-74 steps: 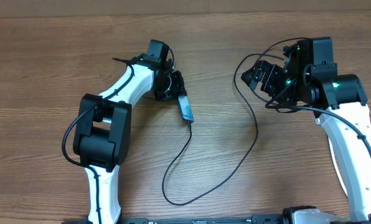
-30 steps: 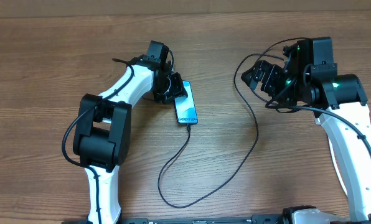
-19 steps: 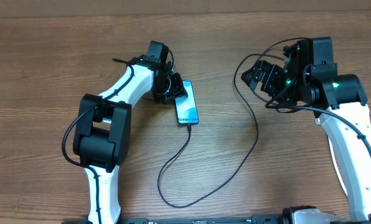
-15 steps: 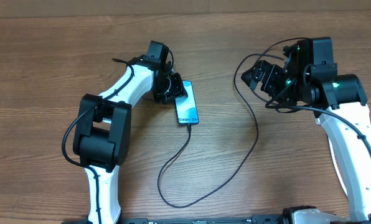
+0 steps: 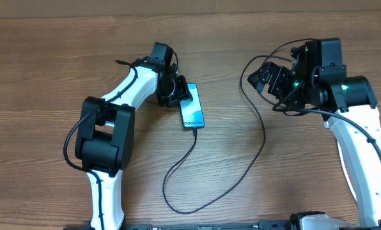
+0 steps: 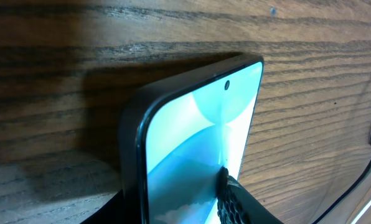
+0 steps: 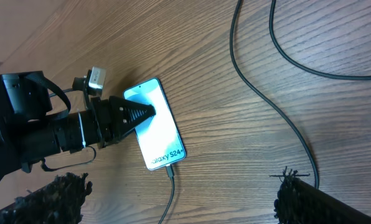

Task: Plug charger to phone and switch on socket
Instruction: 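Set the phone flat on the table and open the left gripper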

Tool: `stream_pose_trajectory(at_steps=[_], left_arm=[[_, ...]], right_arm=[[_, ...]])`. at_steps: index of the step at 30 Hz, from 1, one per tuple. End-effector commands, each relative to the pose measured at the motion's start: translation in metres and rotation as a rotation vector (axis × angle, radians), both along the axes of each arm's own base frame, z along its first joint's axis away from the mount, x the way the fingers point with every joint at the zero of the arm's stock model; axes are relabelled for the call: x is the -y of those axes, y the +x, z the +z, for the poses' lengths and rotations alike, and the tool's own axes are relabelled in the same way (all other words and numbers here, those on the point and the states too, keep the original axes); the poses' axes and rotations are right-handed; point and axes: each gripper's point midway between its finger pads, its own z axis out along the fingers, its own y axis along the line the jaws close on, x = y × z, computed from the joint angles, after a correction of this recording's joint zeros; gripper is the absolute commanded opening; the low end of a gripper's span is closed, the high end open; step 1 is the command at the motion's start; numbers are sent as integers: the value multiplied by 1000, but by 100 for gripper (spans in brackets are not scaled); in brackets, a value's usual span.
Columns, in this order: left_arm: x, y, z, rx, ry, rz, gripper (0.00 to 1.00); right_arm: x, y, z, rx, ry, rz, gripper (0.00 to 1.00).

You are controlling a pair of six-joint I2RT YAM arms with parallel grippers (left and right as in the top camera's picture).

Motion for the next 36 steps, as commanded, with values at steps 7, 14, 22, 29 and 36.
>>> stream_pose_trajectory(at_steps=[7, 14, 22, 29, 36], left_arm=[[-2, -8, -8, -25, 29, -12, 38], [-3, -10, -9, -35, 31, -11, 37], [-4, -12, -9, -46, 36, -11, 39], [-4, -14, -9, -53, 37, -11, 39], [-5, -16, -10, -61, 40, -12, 40]], right_arm=[[1, 1, 8, 33, -9, 2, 100], [1, 1, 8, 33, -9, 2, 100], [1, 1, 8, 33, -9, 2, 100], [1, 1, 8, 33, -9, 2, 100], [1, 2, 9, 36, -9, 2, 100]])
